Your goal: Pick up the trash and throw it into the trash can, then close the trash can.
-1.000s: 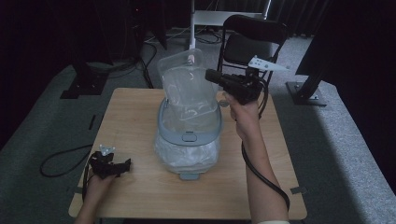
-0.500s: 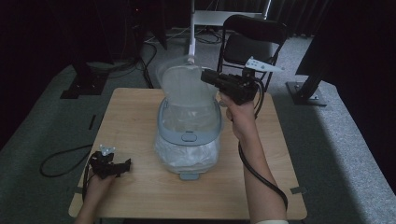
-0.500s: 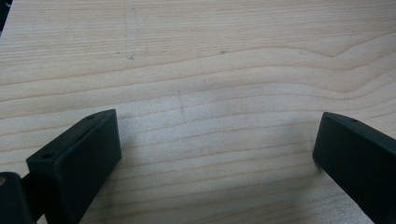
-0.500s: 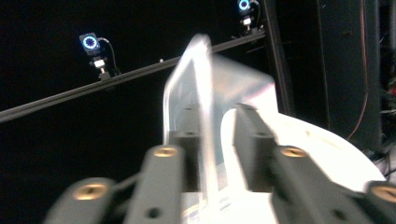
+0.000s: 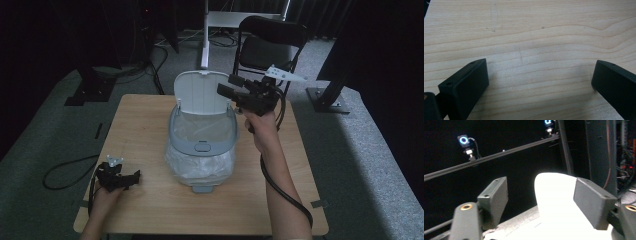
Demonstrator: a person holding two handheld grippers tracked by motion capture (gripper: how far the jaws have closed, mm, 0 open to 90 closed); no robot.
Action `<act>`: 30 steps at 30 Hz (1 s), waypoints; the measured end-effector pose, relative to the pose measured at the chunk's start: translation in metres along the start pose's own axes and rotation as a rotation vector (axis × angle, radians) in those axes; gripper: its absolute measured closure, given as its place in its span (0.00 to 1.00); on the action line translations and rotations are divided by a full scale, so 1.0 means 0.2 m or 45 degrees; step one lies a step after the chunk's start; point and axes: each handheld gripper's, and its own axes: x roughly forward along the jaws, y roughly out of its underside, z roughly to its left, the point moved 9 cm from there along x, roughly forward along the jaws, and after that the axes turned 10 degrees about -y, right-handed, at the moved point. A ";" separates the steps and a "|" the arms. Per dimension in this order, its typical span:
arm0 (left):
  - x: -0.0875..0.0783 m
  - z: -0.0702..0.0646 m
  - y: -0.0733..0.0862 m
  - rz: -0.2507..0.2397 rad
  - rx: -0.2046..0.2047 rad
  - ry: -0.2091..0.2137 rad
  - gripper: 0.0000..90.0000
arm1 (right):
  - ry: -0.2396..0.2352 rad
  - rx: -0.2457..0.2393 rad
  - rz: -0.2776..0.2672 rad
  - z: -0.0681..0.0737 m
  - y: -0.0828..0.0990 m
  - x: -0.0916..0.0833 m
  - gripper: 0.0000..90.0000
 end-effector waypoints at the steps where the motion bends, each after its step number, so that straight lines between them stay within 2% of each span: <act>1: 0.00 0.00 0.00 0.000 0.000 0.000 0.02 | 0.013 -0.008 0.011 -0.02 0.01 -0.02 0.18; 4: 0.00 0.00 0.00 0.000 0.001 0.000 0.02 | 0.037 -0.004 -0.042 -0.06 0.02 -0.05 0.15; 6: 0.00 0.00 0.00 0.000 0.001 0.000 0.02 | 0.031 -0.003 -0.041 -0.07 0.03 -0.06 0.15; 7: 0.00 0.00 0.00 0.000 0.000 0.000 0.02 | 0.073 0.005 -0.029 -0.12 0.04 -0.09 0.15; 8: 0.00 0.00 0.00 0.000 0.000 0.000 0.02 | 0.073 0.005 -0.029 -0.12 0.04 -0.09 0.15; 9: 0.00 0.00 0.00 0.000 0.001 0.000 0.02 | 0.144 0.016 -0.013 -0.17 0.06 -0.12 0.15; 10: 0.00 0.00 0.00 0.000 0.001 0.000 0.02 | 0.173 0.034 -0.005 -0.19 0.07 -0.13 0.15; 11: 0.00 0.00 0.00 0.000 0.000 0.000 0.02 | 0.173 0.034 -0.005 -0.19 0.07 -0.13 0.15; 12: 0.00 0.00 0.00 0.000 0.000 0.000 0.02 | 0.209 0.053 0.000 -0.24 0.09 -0.16 0.15; 18: 0.00 0.00 0.00 0.000 0.000 0.000 0.02 | 0.289 0.115 0.014 -0.34 0.13 -0.22 0.15; 30: 0.00 0.00 0.00 0.000 0.000 0.000 0.02 | 0.404 0.183 0.081 -0.50 0.23 -0.25 0.15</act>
